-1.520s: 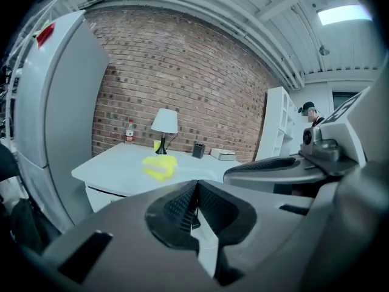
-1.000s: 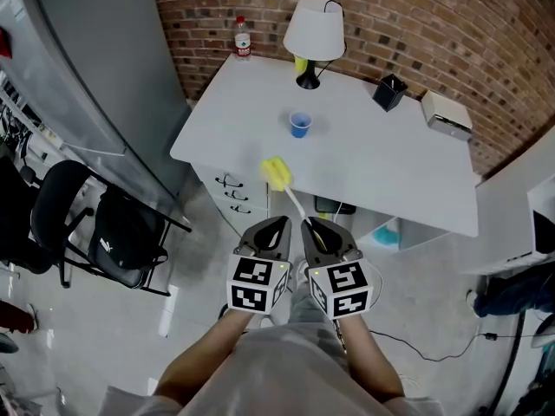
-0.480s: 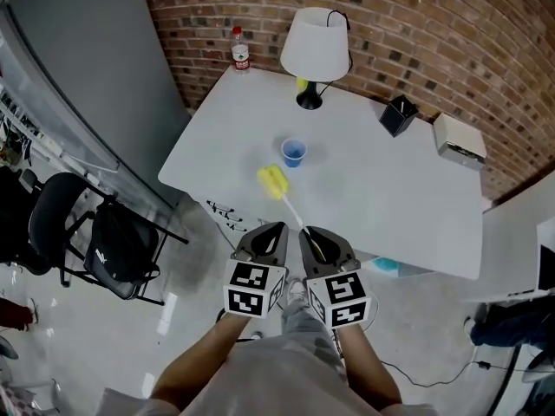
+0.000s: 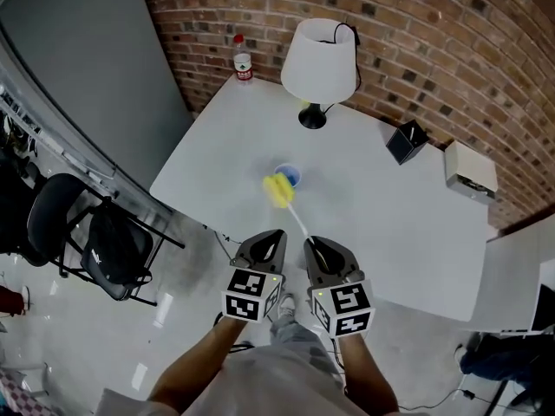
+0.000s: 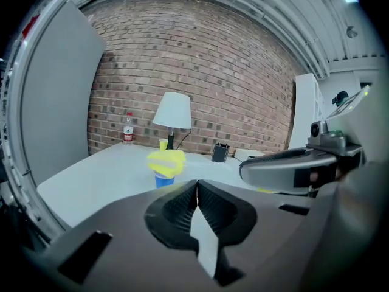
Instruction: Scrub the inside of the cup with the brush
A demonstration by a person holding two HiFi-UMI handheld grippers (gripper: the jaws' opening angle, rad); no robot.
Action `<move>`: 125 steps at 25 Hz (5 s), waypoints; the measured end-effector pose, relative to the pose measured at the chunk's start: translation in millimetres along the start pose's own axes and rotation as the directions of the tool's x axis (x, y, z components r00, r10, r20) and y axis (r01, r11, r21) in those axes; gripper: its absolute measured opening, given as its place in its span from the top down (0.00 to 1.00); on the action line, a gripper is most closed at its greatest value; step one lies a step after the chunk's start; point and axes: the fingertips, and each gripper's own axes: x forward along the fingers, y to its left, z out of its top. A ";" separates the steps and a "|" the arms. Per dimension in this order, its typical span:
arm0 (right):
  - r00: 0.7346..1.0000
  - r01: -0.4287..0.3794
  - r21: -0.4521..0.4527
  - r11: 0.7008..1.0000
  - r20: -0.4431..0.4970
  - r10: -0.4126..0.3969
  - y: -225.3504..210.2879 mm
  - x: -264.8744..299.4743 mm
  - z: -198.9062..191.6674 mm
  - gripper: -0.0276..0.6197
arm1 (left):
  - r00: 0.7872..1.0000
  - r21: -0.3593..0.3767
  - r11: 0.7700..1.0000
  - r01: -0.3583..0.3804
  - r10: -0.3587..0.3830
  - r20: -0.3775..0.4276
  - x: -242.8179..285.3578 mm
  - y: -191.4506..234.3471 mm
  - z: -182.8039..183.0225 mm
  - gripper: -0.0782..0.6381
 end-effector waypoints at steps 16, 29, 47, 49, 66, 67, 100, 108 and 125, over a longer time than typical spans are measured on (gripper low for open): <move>0.999 -0.030 -0.010 1.000 0.012 0.030 -57.3 43.3 21.5 0.92 | 0.999 -0.003 1.000 0.007 -0.007 -0.031 81.5 31.3 -5.0 0.87; 0.993 0.119 0.039 0.992 -0.006 -0.119 -58.0 78.8 28.8 0.92 | 0.988 0.023 0.991 0.131 -0.129 -0.083 121.4 81.5 -25.2 0.70; 0.948 0.319 0.122 0.940 -0.030 -0.318 -52.4 92.5 25.4 0.92 | 0.932 0.146 0.928 0.344 -0.318 -0.177 169.2 99.1 -43.1 0.44; 0.943 0.333 0.129 0.934 -0.034 -0.331 -51.8 90.9 25.1 0.92 | 0.924 0.166 0.916 0.365 -0.335 -0.185 175.2 97.2 -42.4 0.44; 0.912 0.410 0.162 0.898 -0.058 -0.406 -58.9 78.1 15.2 0.92 | 0.911 0.239 0.886 0.398 -0.352 -0.214 196.0 92.3 -41.7 0.44; 0.912 0.410 0.163 0.897 -0.061 -0.406 -59.1 77.2 14.3 0.92 | 0.912 0.258 0.881 0.397 -0.347 -0.219 195.9 91.2 -42.1 0.44; 0.988 -0.094 -0.309 0.947 -0.146 0.051 -18.7 41.7 80.0 0.92 | 0.969 0.609 0.754 0.247 -0.175 -0.176 148.3 124.2 20.7 0.53; 0.962 -0.226 -0.479 0.848 -0.246 0.117 -9.2 25.2 88.3 0.92 | 0.969 0.686 0.685 0.244 -0.150 -0.195 129.9 117.9 26.2 0.53; 0.922 -0.329 -0.798 0.505 -0.387 -0.011 -2.9 17.3 69.9 0.92 | 0.977 0.832 0.513 0.210 -0.077 -0.200 116.2 102.8 33.9 0.53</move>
